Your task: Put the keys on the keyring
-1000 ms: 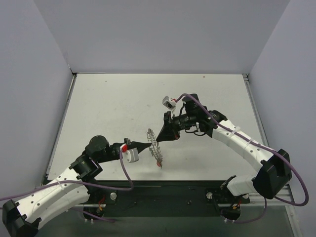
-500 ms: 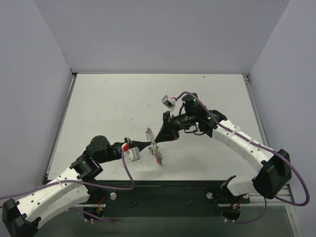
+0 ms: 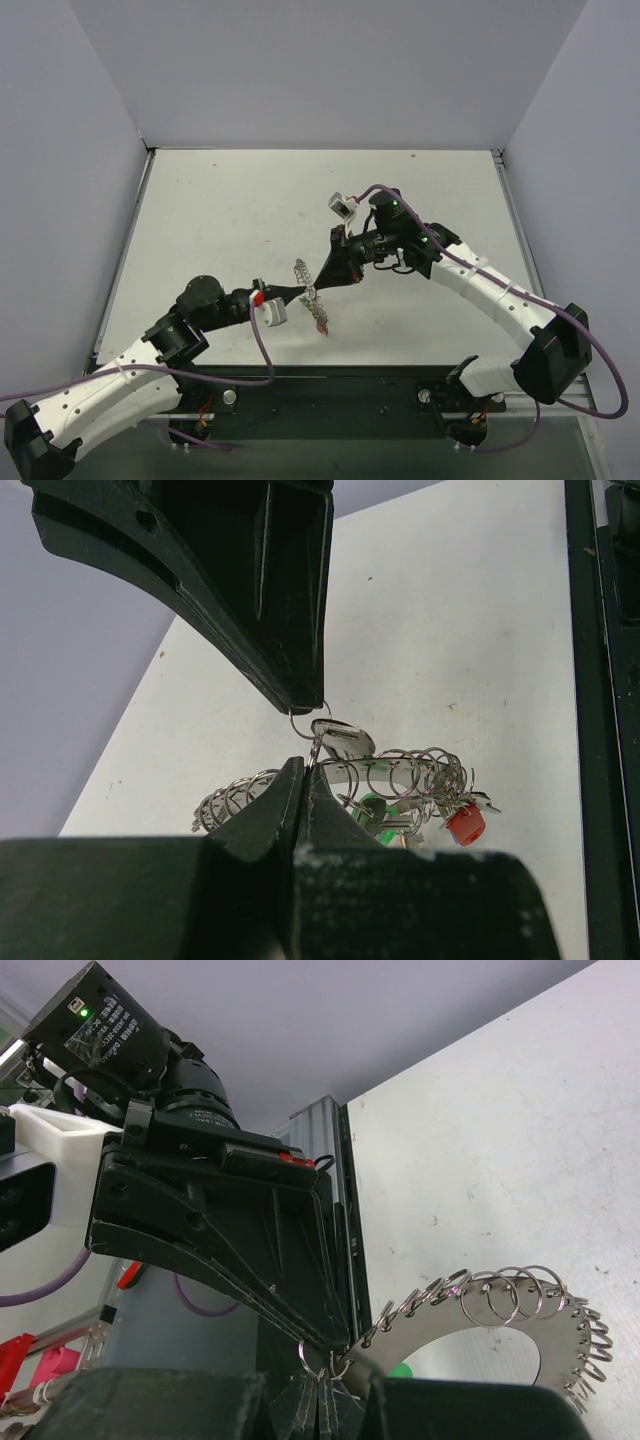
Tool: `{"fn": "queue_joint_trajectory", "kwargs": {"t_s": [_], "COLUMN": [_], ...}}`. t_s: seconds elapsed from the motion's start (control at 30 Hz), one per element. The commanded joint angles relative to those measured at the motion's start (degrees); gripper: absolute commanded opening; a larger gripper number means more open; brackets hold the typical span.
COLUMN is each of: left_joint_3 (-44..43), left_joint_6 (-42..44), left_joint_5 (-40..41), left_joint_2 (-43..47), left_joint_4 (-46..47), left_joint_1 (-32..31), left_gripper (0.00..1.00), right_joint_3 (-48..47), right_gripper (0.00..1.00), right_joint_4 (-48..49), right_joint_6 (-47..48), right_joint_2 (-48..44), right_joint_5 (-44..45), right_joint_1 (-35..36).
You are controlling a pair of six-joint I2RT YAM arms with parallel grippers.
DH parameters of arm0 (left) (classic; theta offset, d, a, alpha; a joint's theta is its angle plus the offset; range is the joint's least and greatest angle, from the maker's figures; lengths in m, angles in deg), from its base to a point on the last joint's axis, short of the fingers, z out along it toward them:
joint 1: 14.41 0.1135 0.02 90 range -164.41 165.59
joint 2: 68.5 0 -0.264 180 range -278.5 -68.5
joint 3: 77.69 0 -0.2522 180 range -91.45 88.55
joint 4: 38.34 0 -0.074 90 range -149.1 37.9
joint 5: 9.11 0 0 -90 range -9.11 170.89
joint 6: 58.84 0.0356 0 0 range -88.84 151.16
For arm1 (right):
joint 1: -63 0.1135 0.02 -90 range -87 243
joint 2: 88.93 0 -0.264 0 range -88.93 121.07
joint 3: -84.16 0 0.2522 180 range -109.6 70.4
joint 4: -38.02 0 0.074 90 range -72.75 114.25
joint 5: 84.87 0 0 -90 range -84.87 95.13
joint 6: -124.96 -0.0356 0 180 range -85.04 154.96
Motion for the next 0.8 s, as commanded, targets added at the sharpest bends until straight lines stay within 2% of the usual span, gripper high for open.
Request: {"fn": "queue_joint_trajectory", "kwargs": {"t_s": [0.0, 0.77], "left_joint_3": [-1.41, -2.2], "left_joint_6": [1.61, 3.37], "left_joint_5": [3.15, 13.88], "left_joint_2": [0.19, -2.71], "left_joint_4": [2.57, 1.25], "left_joint_1": [-0.95, -4.55], "left_gripper": [0.0, 0.0], "right_joint_3": [-2.33, -4.44], "right_gripper": [0.0, 0.0], "right_joint_4": [1.44, 1.44], "right_joint_6": [-0.83, -5.92], "right_joint_2": [-2.48, -2.57], "right_joint_5": [-2.64, 0.87], "right_joint_1": [0.61, 1.31]}}
